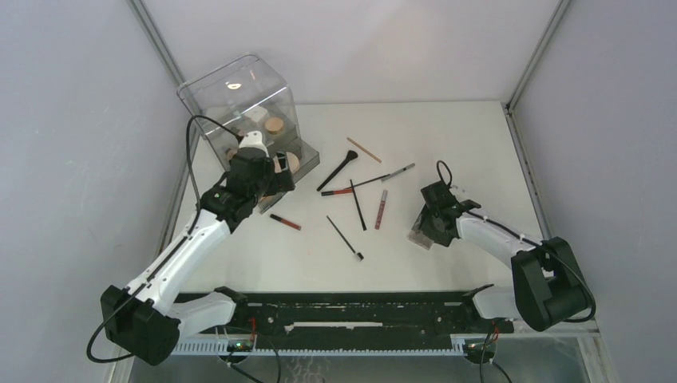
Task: Organize the makeup
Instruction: Pick up the makeup from the center of the board, then place the makeup in the drawer.
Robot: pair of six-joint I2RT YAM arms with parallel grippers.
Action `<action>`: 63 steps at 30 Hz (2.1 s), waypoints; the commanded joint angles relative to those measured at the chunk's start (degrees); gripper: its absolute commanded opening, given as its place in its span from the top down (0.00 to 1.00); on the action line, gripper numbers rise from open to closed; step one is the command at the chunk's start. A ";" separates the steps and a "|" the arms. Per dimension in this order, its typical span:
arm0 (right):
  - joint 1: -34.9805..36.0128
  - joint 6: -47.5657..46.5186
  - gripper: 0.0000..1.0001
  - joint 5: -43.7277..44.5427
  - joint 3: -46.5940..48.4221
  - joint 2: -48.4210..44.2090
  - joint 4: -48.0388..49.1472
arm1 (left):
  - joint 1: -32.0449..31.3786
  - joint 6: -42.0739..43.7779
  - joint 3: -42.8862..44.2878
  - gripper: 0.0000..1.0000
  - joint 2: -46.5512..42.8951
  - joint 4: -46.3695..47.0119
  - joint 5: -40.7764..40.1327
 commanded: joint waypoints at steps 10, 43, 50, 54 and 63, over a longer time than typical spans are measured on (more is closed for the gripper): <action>1.39 -8.04 0.00 -2.24 4.90 3.42 -0.77 | -0.43 -1.08 -0.05 0.05 1.84 -0.98 9.52; 6.64 12.60 0.37 -19.68 11.09 -3.44 9.91 | -10.37 -7.68 -11.66 0.00 9.65 25.32 37.58; 7.89 15.12 0.38 -24.04 11.70 -1.20 13.43 | -13.55 -10.22 -8.78 0.02 14.47 29.13 41.44; 8.11 14.81 0.38 -24.21 11.70 -1.60 13.97 | -13.87 -13.96 -7.55 0.07 17.18 32.33 44.38; 8.37 14.31 0.39 -23.81 11.70 -2.19 14.02 | -14.26 -21.10 -4.25 0.23 23.30 38.90 48.37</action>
